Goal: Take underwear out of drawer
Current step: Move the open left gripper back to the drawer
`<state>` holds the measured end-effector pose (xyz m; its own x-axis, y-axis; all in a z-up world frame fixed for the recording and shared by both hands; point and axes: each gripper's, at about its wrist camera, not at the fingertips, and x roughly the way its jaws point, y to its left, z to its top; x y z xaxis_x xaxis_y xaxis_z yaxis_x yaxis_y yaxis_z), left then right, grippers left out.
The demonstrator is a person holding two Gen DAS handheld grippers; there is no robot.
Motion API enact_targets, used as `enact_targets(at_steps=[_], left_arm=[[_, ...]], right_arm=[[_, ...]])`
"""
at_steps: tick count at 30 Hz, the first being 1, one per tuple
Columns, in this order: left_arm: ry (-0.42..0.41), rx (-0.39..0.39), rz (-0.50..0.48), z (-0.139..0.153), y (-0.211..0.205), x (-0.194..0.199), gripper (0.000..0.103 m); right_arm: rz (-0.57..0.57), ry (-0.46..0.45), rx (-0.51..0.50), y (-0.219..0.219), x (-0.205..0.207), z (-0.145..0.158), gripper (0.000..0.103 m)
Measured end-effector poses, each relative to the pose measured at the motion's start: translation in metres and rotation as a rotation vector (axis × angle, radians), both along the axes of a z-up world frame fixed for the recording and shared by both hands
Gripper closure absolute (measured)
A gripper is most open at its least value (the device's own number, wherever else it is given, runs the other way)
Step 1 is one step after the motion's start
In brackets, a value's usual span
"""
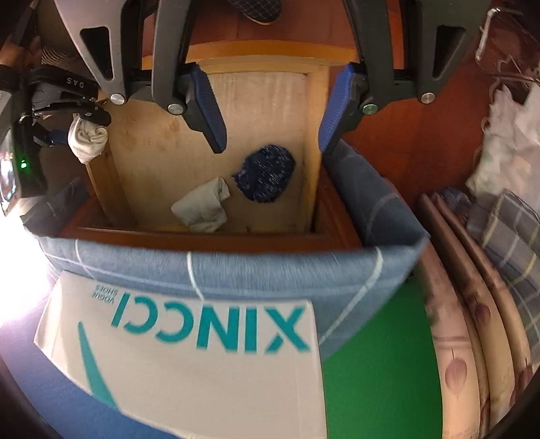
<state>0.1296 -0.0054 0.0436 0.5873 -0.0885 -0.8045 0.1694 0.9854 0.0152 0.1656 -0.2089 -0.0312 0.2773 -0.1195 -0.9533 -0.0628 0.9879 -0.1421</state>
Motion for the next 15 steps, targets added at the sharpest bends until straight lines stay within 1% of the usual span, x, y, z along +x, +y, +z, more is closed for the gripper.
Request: enact_targets(at_steps=[2, 5, 7, 10, 13, 15], left_arm=[[0.028, -0.021, 0.015, -0.012, 0.001, 0.001, 0.045], [0.033, -0.004, 0.039, -0.025, 0.003, -0.001, 0.045], [0.026, -0.014, 0.035, -0.024, 0.003, -0.002, 0.045], [0.006, -0.052, 0.04, -0.022, 0.008, -0.006, 0.045], [0.016, -0.086, 0.063, -0.027, 0.016, -0.005, 0.045], [0.008, -0.115, 0.083, -0.028, 0.023, -0.004, 0.045]], right_arm=[[-0.002, 0.001, 0.002, -0.001, 0.0, 0.0, 0.047], [0.007, 0.0, -0.003, 0.003, 0.0, 0.0, 0.047], [0.006, 0.0, 0.001, 0.003, 0.0, 0.0, 0.047], [0.005, 0.003, 0.022, 0.002, 0.0, 0.0, 0.047], [0.003, -0.002, 0.047, 0.0, -0.001, 0.002, 0.047], [0.005, -0.011, 0.061, 0.0, -0.002, 0.004, 0.047]])
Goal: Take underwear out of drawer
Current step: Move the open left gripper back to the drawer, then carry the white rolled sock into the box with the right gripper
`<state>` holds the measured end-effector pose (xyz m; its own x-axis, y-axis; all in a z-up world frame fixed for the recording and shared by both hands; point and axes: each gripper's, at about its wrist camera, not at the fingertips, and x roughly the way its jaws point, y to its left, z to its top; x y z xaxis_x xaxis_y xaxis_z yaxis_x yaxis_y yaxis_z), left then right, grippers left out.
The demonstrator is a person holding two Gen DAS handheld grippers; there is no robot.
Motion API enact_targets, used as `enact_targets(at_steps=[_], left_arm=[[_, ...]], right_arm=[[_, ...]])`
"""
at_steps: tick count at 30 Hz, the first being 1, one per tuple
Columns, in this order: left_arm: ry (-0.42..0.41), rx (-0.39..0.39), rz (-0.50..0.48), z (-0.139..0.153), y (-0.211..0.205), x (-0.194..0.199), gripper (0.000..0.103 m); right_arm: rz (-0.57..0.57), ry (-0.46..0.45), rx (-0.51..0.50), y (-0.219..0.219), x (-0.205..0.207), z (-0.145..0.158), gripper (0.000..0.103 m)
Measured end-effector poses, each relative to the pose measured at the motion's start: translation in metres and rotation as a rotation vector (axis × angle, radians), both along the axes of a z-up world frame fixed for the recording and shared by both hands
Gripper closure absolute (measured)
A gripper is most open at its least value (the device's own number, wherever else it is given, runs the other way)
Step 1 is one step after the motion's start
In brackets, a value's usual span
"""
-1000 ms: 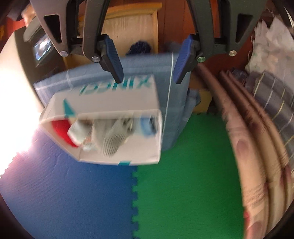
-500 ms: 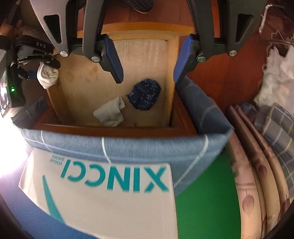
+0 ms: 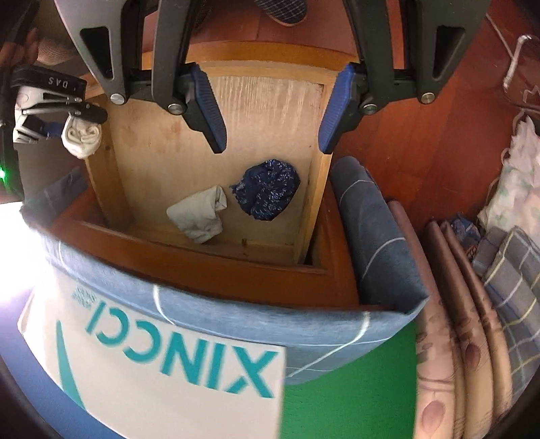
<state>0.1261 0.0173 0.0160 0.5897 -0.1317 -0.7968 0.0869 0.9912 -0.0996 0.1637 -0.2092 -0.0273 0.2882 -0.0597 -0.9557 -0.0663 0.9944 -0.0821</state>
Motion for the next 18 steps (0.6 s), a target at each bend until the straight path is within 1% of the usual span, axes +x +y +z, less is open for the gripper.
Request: enact_targets(at_steps=[1, 3, 4, 6, 9, 11, 13, 14, 18], left_arm=[[-0.001, -0.003, 0.023, -0.001, 0.004, 0.001, 0.045], [0.0, -0.027, 0.024, -0.001, 0.007, 0.001, 0.045], [-0.009, -0.028, 0.031, -0.001, 0.009, 0.0, 0.045], [-0.023, -0.016, 0.03, 0.001, 0.007, -0.001, 0.045], [-0.02, -0.019, 0.021, 0.001, 0.006, -0.001, 0.045], [-0.019, -0.027, 0.022, 0.001, 0.007, -0.001, 0.045], [-0.018, -0.025, 0.024, 0.001, 0.007, -0.001, 0.045], [-0.015, -0.025, 0.023, 0.001, 0.007, 0.0, 0.045], [-0.015, -0.035, 0.026, 0.001, 0.008, -0.001, 0.045]], right_arm=[[-0.003, -0.014, 0.01, -0.001, -0.001, 0.003, 0.047], [-0.001, -0.043, 0.036, -0.002, -0.004, 0.009, 0.047], [0.002, -0.059, 0.052, -0.003, -0.006, 0.014, 0.047], [0.009, -0.1, 0.052, -0.001, -0.01, 0.024, 0.047], [0.013, -0.132, 0.076, 0.002, -0.014, 0.042, 0.047], [0.02, -0.151, 0.079, 0.004, -0.017, 0.056, 0.047], [0.035, -0.164, 0.045, 0.006, -0.018, 0.071, 0.047], [0.04, -0.165, 0.044, 0.007, -0.018, 0.076, 0.047], [0.039, -0.195, 0.084, 0.004, -0.021, 0.113, 0.047]])
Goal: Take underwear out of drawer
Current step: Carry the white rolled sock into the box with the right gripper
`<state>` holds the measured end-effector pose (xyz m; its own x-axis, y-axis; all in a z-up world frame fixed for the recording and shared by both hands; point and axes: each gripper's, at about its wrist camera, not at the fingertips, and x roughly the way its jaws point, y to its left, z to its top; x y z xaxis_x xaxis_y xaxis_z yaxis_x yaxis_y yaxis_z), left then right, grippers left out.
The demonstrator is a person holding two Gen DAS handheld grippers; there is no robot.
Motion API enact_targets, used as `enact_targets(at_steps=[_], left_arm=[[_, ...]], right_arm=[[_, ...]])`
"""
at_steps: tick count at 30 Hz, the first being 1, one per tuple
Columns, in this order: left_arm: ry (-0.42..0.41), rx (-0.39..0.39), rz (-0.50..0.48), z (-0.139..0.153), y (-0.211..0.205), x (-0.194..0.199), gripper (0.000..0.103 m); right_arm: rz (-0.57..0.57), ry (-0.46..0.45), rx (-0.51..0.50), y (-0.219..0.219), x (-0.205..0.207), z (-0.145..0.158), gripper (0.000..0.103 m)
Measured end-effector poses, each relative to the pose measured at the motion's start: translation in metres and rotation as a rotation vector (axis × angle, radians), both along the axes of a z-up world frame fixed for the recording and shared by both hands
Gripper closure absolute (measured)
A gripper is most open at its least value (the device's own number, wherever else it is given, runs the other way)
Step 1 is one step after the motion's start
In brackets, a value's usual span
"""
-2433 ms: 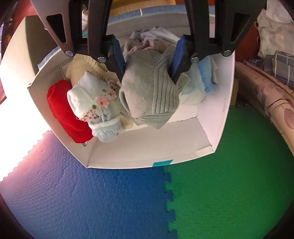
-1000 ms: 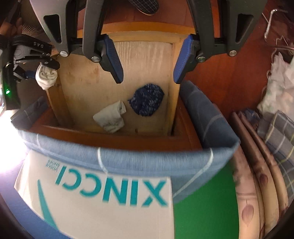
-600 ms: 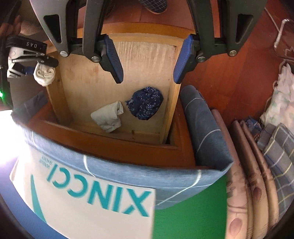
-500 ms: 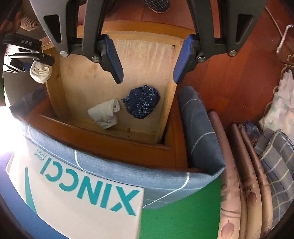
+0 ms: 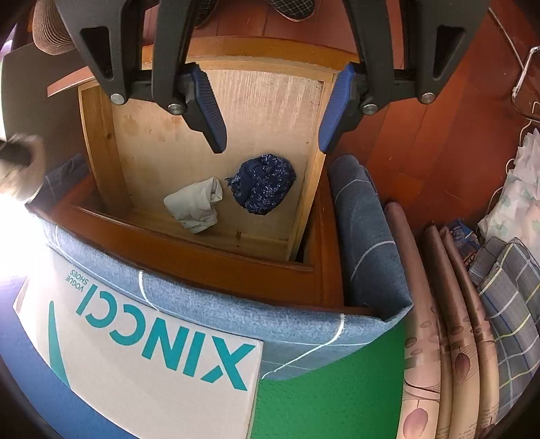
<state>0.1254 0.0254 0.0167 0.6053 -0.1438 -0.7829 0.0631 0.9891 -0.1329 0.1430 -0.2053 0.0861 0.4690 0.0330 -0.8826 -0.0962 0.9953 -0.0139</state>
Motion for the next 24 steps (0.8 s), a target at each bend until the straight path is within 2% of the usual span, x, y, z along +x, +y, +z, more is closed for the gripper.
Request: enact_targets(at_steps=[9, 13, 17, 24], left_arm=[[0.005, -0.001, 0.01, -0.001, 0.001, 0.0, 0.045], [0.006, -0.003, 0.012, -0.001, 0.002, 0.0, 0.045], [0.005, -0.011, 0.027, 0.0, 0.005, 0.0, 0.045], [0.004, -0.027, 0.047, 0.0, 0.01, 0.002, 0.045]], right_arm=[[0.031, -0.165, -0.022, 0.009, 0.001, 0.106, 0.047], [0.032, -0.232, -0.044, 0.015, 0.018, 0.139, 0.047], [0.015, -0.275, -0.071, 0.021, 0.043, 0.158, 0.046], [-0.007, -0.253, -0.116, 0.031, 0.103, 0.158, 0.046]])
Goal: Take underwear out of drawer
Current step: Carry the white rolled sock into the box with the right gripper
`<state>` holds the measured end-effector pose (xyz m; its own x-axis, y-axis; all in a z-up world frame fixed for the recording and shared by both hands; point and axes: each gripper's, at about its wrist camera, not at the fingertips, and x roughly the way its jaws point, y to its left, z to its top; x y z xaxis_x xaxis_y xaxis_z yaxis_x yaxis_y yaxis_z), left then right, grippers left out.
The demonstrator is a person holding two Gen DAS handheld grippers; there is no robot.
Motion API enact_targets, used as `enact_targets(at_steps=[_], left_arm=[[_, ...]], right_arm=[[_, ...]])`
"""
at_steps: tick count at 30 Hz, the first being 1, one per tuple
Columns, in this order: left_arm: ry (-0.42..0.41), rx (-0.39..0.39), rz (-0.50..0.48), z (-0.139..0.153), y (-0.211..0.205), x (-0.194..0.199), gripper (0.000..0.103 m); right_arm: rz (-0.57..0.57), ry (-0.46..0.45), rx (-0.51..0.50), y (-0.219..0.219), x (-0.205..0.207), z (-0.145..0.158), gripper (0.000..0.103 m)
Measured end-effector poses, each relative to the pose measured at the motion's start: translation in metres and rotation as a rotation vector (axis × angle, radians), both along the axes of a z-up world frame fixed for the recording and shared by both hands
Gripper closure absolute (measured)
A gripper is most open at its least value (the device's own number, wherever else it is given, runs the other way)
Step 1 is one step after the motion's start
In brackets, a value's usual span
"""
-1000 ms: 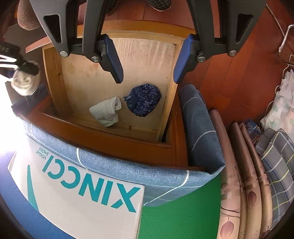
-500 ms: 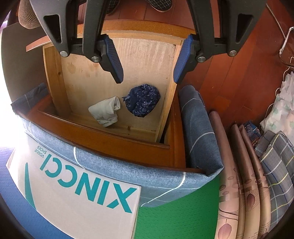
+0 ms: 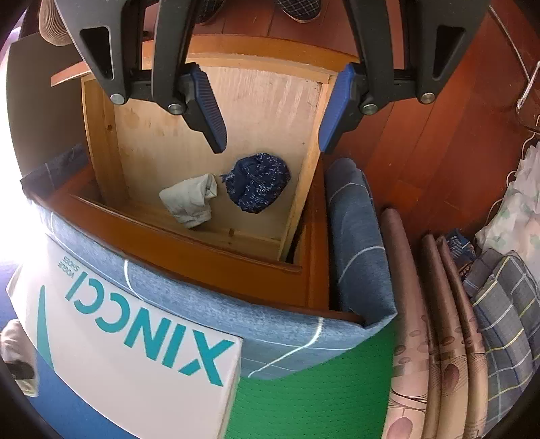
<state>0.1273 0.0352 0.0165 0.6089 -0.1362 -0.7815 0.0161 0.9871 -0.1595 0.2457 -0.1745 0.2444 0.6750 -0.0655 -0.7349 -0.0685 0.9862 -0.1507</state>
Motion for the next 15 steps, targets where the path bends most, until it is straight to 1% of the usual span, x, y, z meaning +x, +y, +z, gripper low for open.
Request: enact_targets(at_steps=[5, 7, 9, 10, 12, 15], left_arm=[[0.005, -0.008, -0.004, -0.001, 0.001, 0.002, 0.045], [0.006, -0.014, 0.003, -0.001, 0.002, 0.001, 0.045], [0.005, -0.017, 0.005, -0.001, 0.002, 0.001, 0.045], [0.005, -0.016, 0.005, -0.002, 0.002, 0.001, 0.045], [0.007, -0.015, 0.004, -0.002, 0.001, 0.001, 0.045], [0.01, -0.013, 0.003, -0.002, 0.001, 0.002, 0.045]], right_arm=[[-0.009, 0.04, -0.023, 0.005, 0.032, -0.018, 0.046], [-0.003, 0.067, -0.023, 0.008, 0.04, -0.032, 0.046], [0.003, 0.088, -0.044, 0.013, 0.045, -0.045, 0.046], [0.004, 0.091, -0.052, 0.015, 0.047, -0.052, 0.045], [-0.009, 0.096, -0.033, 0.016, 0.051, -0.06, 0.044], [-0.02, 0.078, -0.033, 0.016, 0.057, -0.063, 0.043]])
